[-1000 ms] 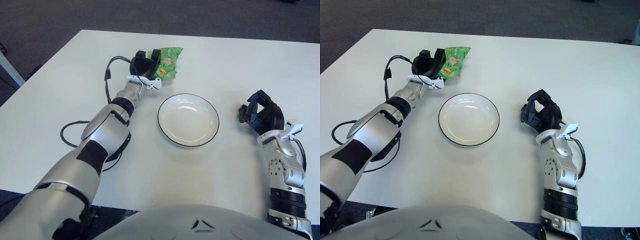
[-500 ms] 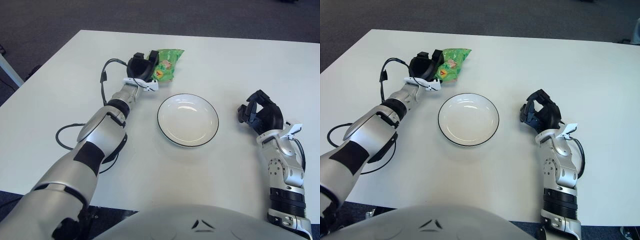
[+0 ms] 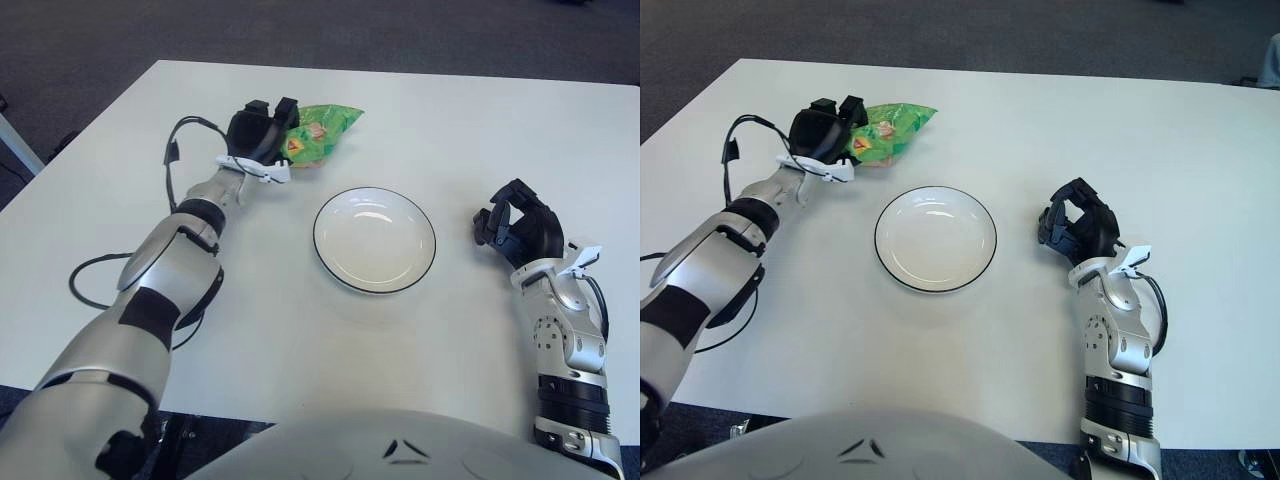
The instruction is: Put the snack into the plate.
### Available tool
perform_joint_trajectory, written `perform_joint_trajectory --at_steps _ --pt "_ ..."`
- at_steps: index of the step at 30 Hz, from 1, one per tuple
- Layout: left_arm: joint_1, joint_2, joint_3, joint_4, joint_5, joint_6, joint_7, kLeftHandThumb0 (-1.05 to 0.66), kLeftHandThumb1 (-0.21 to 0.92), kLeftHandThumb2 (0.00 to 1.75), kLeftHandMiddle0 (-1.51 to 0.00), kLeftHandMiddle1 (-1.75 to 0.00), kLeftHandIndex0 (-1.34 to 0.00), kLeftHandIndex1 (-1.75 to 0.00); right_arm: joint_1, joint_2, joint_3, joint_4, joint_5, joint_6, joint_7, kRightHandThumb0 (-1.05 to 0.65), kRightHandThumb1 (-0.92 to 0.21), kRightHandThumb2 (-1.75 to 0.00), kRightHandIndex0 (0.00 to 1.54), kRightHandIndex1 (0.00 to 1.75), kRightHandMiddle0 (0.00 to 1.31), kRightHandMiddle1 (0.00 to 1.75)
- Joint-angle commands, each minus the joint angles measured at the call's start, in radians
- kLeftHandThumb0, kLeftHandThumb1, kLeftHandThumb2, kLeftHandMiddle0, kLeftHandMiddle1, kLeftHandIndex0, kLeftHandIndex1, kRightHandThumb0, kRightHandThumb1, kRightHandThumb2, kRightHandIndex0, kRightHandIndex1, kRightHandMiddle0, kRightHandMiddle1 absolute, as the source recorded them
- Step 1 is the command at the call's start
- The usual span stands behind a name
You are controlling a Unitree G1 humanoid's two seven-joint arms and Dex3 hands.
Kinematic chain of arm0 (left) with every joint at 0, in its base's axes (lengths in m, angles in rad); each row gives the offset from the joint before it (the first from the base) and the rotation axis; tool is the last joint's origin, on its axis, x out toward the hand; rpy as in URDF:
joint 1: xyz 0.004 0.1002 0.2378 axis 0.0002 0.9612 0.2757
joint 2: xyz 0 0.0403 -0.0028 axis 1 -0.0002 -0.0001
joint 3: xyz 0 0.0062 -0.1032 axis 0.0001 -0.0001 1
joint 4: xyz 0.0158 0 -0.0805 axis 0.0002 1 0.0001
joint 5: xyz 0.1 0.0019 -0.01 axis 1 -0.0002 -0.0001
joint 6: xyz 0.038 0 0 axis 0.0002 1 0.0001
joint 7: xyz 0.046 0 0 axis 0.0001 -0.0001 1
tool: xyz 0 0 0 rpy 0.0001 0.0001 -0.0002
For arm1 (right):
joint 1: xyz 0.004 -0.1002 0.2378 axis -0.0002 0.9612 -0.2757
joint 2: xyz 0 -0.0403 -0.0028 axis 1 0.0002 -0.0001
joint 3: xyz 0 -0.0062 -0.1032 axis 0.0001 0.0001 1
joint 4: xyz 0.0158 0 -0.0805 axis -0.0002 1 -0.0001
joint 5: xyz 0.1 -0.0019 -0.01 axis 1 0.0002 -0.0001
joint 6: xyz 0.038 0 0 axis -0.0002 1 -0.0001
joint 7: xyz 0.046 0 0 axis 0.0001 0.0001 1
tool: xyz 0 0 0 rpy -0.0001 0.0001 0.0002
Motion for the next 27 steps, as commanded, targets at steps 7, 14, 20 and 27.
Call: perform_joint_trajectory --at_steps 7,14,20,27 --pt "0.036 0.064 0.066 -0.037 -0.065 -0.131 -0.017 0.0 0.14 1.51 -0.77 -1.7 -0.51 -1.75 0.04 0.037 0.008 0.08 0.0 0.042 0.004 -0.48 -0.35 -1.29 1.17 1.75 0.59 1.75" --pt "0.061 0.07 0.13 -0.073 -0.128 -0.212 -0.021 0.0 0.13 1.53 -0.76 -1.71 -0.51 -1.75 0.029 0.033 0.003 0.095 0.0 0.044 0.004 -0.47 -0.37 -1.26 1.16 1.75 0.58 1.75" --pt "0.083 0.086 0.178 -0.11 -0.165 -0.273 -0.026 0.0 0.12 1.55 -0.76 -1.73 -0.52 -1.75 0.023 0.034 -0.001 0.107 -0.003 0.037 0.003 -0.47 -0.37 -1.26 1.15 1.75 0.57 1.75" --pt "0.129 0.133 0.256 -0.212 -0.218 -0.392 -0.03 0.0 0.1 1.58 -0.78 -1.73 -0.54 -1.75 0.016 0.035 -0.005 0.12 -0.004 0.031 0.004 -0.47 -0.37 -1.26 1.14 1.75 0.57 1.75"
